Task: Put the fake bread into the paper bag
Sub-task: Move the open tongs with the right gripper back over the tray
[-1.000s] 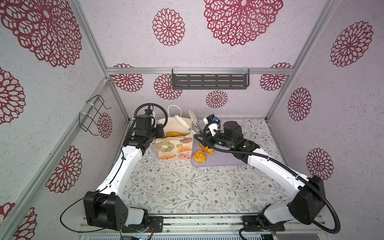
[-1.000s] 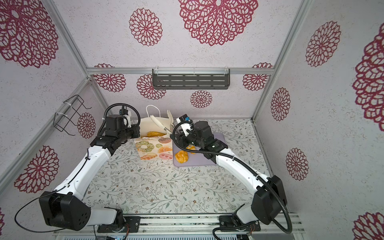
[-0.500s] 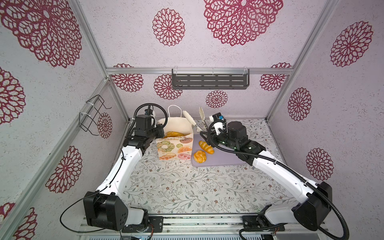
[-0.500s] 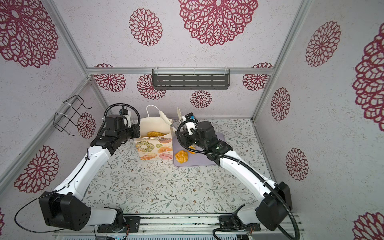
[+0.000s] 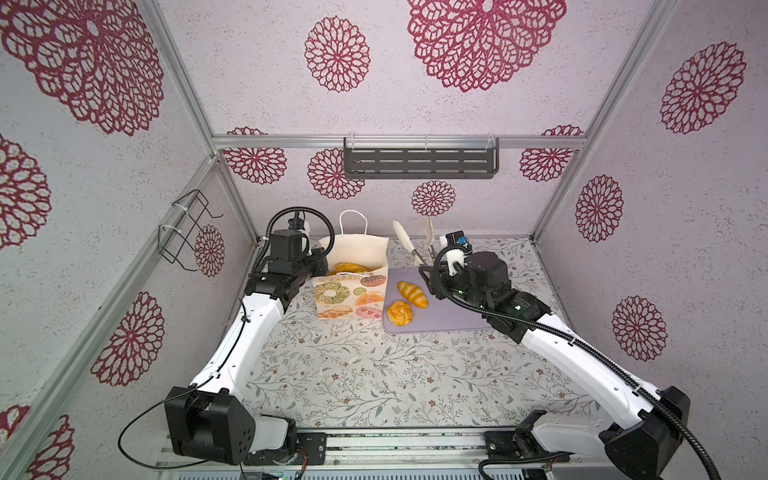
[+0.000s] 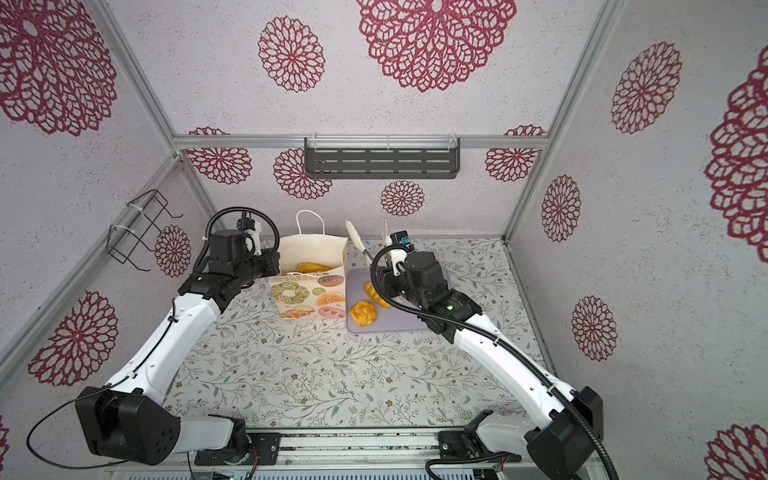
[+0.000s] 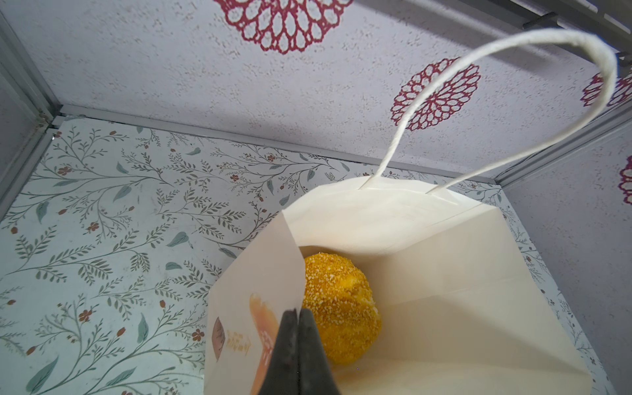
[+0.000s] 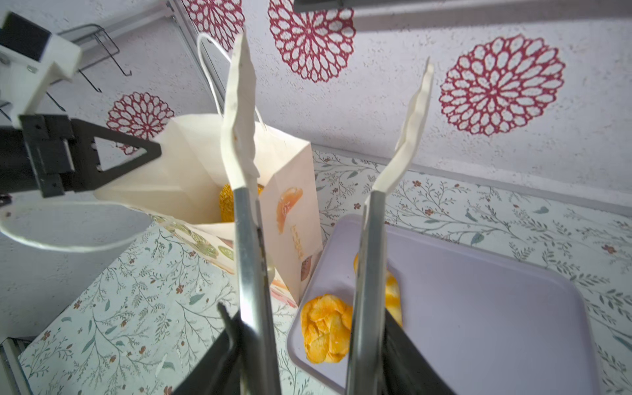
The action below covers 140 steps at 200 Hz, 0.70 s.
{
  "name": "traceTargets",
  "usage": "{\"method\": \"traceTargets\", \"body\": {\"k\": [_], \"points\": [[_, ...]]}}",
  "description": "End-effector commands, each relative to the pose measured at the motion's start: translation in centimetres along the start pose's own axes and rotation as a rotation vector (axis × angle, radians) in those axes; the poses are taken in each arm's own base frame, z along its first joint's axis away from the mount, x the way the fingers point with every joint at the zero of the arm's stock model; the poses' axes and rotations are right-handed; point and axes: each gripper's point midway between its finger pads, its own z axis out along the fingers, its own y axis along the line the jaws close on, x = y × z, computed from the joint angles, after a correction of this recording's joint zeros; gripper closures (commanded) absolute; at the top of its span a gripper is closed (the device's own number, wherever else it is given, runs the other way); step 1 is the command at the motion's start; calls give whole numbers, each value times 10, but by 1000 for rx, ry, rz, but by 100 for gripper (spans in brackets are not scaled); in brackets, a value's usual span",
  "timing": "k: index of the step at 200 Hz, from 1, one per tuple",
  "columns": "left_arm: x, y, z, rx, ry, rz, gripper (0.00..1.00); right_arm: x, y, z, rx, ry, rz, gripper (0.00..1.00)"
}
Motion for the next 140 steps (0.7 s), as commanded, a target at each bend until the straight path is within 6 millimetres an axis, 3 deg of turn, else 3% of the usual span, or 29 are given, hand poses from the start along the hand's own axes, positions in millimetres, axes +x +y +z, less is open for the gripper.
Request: {"method": "traceTargets", "body": {"k": [1, 103, 140], "points": [[-13, -8, -9, 33, -58, 0, 100, -18, -3, -20, 15, -72, 46, 45], [-15, -9, -11, 40, -69, -6, 100, 56, -15, -18, 40, 155, 46, 46], [-14, -7, -9, 34, -65, -7, 100, 71, -19, -17, 54, 215, 25, 46]]}}
